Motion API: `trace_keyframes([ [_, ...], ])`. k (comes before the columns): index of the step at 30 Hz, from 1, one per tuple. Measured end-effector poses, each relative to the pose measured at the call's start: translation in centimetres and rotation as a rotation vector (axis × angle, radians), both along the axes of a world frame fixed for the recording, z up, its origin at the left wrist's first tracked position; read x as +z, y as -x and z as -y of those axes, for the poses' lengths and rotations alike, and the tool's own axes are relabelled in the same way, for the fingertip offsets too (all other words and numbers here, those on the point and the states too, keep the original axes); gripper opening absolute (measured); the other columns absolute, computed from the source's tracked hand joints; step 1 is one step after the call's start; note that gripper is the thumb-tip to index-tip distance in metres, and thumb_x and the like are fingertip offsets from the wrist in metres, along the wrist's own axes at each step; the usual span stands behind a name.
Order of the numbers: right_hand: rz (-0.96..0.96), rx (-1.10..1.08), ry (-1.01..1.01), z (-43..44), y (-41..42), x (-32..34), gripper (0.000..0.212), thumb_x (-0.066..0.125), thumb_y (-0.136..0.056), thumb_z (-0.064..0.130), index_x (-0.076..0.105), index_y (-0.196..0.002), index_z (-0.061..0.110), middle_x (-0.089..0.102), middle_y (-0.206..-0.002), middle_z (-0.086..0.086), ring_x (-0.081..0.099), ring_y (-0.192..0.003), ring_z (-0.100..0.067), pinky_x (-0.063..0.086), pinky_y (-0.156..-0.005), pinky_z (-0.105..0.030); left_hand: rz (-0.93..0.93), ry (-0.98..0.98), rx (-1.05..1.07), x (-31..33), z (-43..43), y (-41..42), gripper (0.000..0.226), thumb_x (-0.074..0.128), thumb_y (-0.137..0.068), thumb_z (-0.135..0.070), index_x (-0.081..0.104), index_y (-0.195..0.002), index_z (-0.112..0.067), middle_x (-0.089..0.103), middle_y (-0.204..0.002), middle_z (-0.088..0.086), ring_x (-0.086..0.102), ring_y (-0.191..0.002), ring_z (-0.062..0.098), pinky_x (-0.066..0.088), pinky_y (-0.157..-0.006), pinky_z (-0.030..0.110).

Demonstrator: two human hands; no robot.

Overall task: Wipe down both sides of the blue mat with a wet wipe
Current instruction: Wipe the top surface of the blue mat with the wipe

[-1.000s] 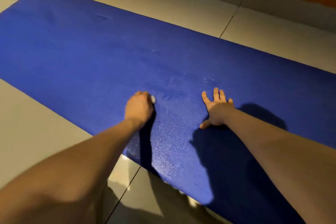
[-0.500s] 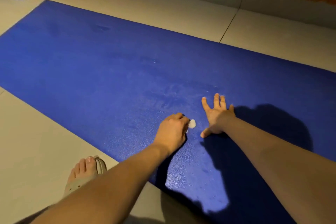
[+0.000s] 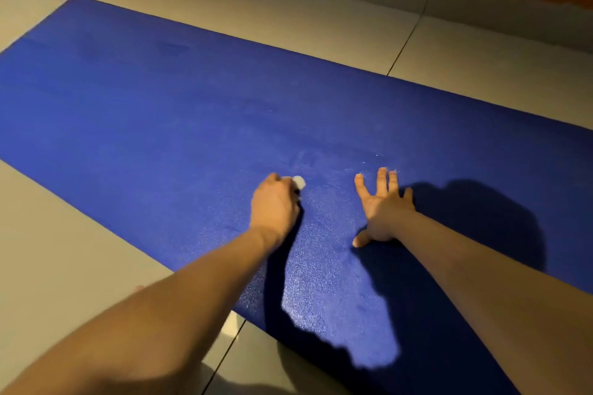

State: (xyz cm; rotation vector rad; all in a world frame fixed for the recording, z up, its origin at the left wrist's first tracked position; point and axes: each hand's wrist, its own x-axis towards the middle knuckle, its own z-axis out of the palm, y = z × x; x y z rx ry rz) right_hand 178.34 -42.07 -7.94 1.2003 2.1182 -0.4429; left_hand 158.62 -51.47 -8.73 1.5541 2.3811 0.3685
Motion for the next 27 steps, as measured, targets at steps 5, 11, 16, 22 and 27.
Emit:
trace_keyframes([
  [5,-0.012,-0.007,0.001,0.0,-0.1,0.1,0.148,0.077,-0.065,0.074,-0.030,-0.153,0.025,-0.031,-0.158,-0.026,-0.024,-0.148,-0.048,0.009,-0.118,-0.066,0.029,0.016,-0.324,-0.5,0.4,-1.2,0.013,0.057,-0.093,-0.013,0.070,-0.094,-0.014,0.061,-0.098,0.008,0.063,-0.087,0.034,0.051,-0.072,0.039],
  [11,-0.015,-0.017,0.011,0.0,0.0,0.1,0.147,0.078,-0.066,0.073,-0.030,-0.153,0.025,-0.031,-0.159,-0.025,-0.024,-0.148,-0.047,0.007,-0.119,-0.066,-0.226,0.117,-0.049,0.9,-2.5,6.5,0.017,0.054,-0.094,-0.015,0.069,-0.101,-0.019,0.061,-0.101,0.015,0.063,-0.084,0.041,0.052,-0.071,0.041],
  [16,-0.015,-0.012,0.005,0.1,0.0,0.2,0.146,0.078,-0.066,0.072,-0.029,-0.154,0.025,-0.030,-0.159,-0.025,-0.024,-0.148,-0.047,0.009,-0.119,-0.066,-0.139,0.099,0.255,0.7,-3.8,6.6,0.008,0.053,-0.092,-0.007,0.055,-0.098,-0.010,0.060,-0.104,0.021,0.058,-0.083,0.042,0.038,-0.066,0.038],
  [22,-0.031,-0.018,0.001,0.0,0.0,0.0,0.147,0.078,-0.065,0.073,-0.030,-0.153,0.026,-0.031,-0.158,-0.026,-0.024,-0.147,-0.048,0.009,-0.118,-0.066,0.037,-0.062,-0.186,-0.9,-1.4,-3.8,0.016,0.055,-0.093,-0.014,0.068,-0.104,-0.014,0.062,-0.099,0.014,0.062,-0.085,0.038,0.048,-0.071,0.040],
  [27,-0.050,-0.025,0.008,0.1,-0.2,0.0,0.147,0.079,-0.065,0.072,-0.029,-0.154,0.027,-0.031,-0.159,-0.025,-0.025,-0.147,-0.047,0.009,-0.119,-0.065,-0.111,-0.068,-0.577,-1.7,-1.9,-1.7,0.013,0.059,-0.093,-0.019,0.067,-0.100,-0.014,0.061,-0.093,0.011,0.061,-0.080,0.036,0.050,-0.067,0.040],
])
